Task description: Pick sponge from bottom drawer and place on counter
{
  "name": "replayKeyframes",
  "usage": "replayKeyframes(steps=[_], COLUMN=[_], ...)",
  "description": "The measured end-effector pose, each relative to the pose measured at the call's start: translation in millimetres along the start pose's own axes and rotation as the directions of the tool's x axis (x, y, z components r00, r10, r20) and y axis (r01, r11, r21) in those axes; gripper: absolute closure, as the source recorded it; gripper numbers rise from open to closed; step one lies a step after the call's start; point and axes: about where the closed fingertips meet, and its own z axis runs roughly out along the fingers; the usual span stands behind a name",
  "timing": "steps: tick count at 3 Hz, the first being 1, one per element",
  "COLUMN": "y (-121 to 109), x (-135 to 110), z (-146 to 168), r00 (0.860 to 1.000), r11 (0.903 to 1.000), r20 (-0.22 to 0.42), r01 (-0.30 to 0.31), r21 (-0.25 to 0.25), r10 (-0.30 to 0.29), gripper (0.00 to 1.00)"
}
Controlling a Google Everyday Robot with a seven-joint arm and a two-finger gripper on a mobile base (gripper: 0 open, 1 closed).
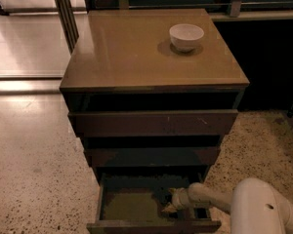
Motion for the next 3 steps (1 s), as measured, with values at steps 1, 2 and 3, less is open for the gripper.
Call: replayKeyframes(steps=[1,2,3], y=[1,1,-3], x=[1,-3,-16], z=[0,-5,-25], r00=[0.999,0.998,0.998], r11=[0.9993,0.9981,0.9982], r20=[-0.017,-0.019,0.024], r01=[0.03,0.053,0.061], r21=[0.021,0.031,0.001], r10=[-0.03,-0.053,-0.061], gripper=[0.54,0.77,1.0])
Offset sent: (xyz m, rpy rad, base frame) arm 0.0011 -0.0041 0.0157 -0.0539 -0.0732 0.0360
